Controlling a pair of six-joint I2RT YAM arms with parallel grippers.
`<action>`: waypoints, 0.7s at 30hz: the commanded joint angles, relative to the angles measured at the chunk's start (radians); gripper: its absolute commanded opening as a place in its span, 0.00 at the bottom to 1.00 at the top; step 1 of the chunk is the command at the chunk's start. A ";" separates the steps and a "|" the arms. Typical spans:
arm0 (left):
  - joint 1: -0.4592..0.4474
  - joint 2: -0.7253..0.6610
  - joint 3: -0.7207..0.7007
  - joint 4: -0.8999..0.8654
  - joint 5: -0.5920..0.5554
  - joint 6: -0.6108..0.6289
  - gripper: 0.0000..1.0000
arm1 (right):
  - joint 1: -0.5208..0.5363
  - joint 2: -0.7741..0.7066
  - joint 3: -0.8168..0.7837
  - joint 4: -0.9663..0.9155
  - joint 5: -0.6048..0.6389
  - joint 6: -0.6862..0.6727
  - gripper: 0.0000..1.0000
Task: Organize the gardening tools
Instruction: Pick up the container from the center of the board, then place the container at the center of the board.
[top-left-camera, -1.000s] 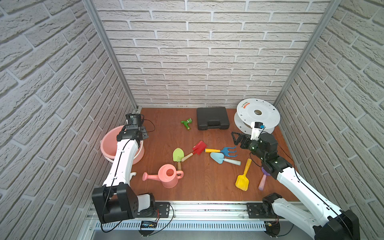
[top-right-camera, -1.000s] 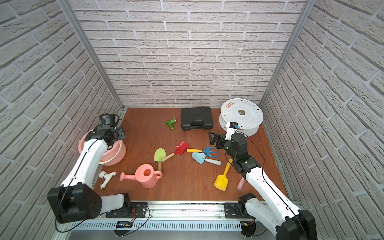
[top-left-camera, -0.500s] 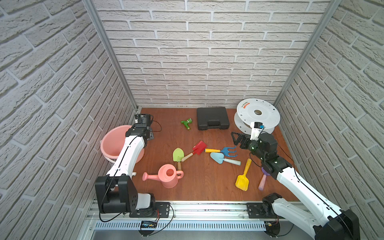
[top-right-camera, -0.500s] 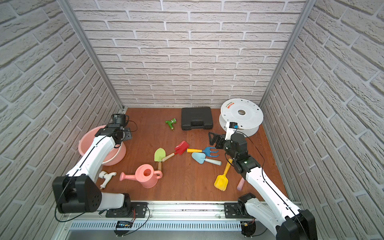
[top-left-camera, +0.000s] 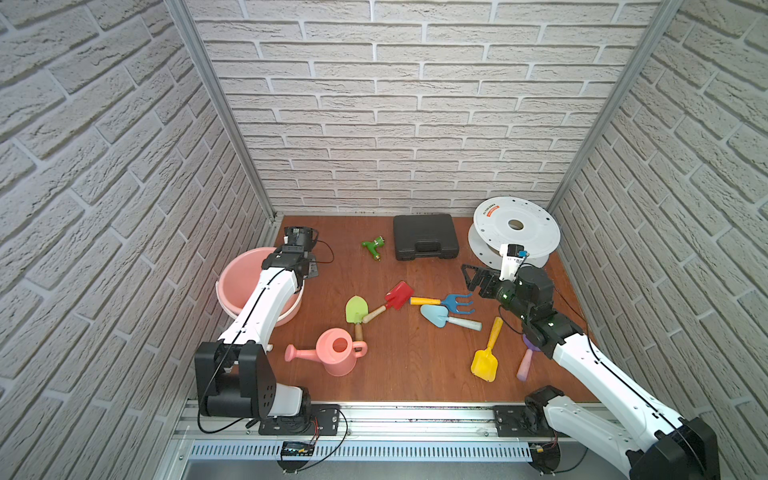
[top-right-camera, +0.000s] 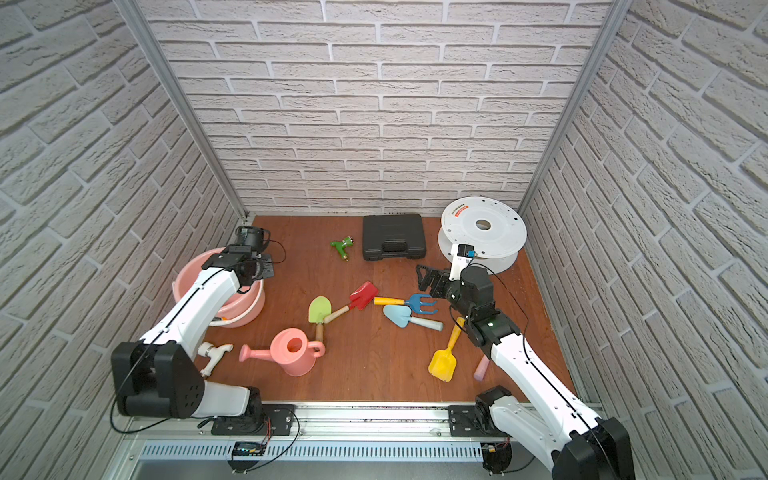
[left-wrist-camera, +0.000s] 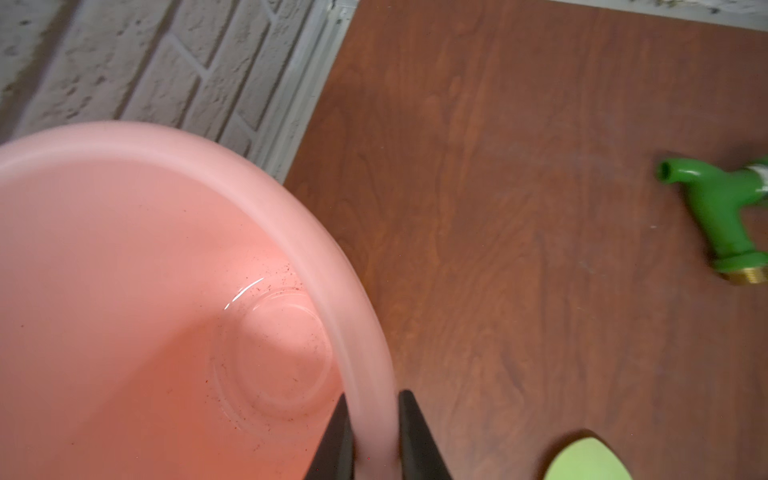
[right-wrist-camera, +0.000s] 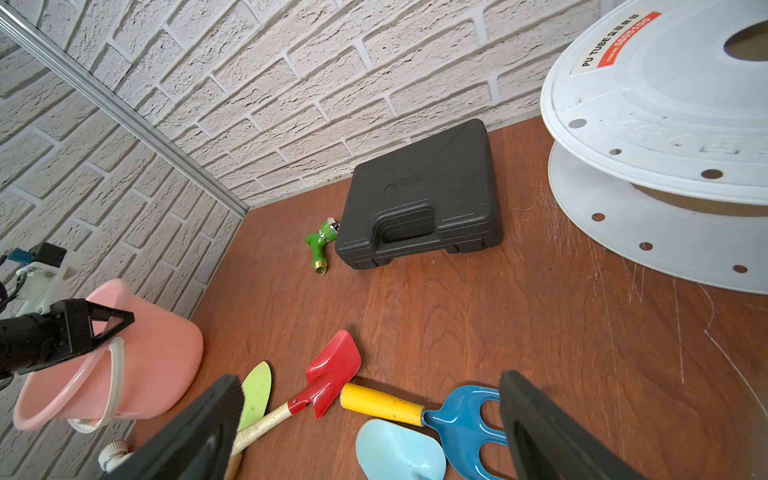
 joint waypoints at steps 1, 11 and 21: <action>-0.051 0.069 0.072 0.075 0.054 0.030 0.10 | 0.010 0.007 0.004 0.045 0.005 -0.010 0.99; -0.286 0.357 0.365 0.032 0.038 0.045 0.09 | 0.014 0.051 0.015 0.042 0.004 -0.010 0.99; -0.336 0.411 0.415 0.019 0.126 0.041 0.07 | 0.016 0.063 0.015 0.050 -0.001 -0.004 0.99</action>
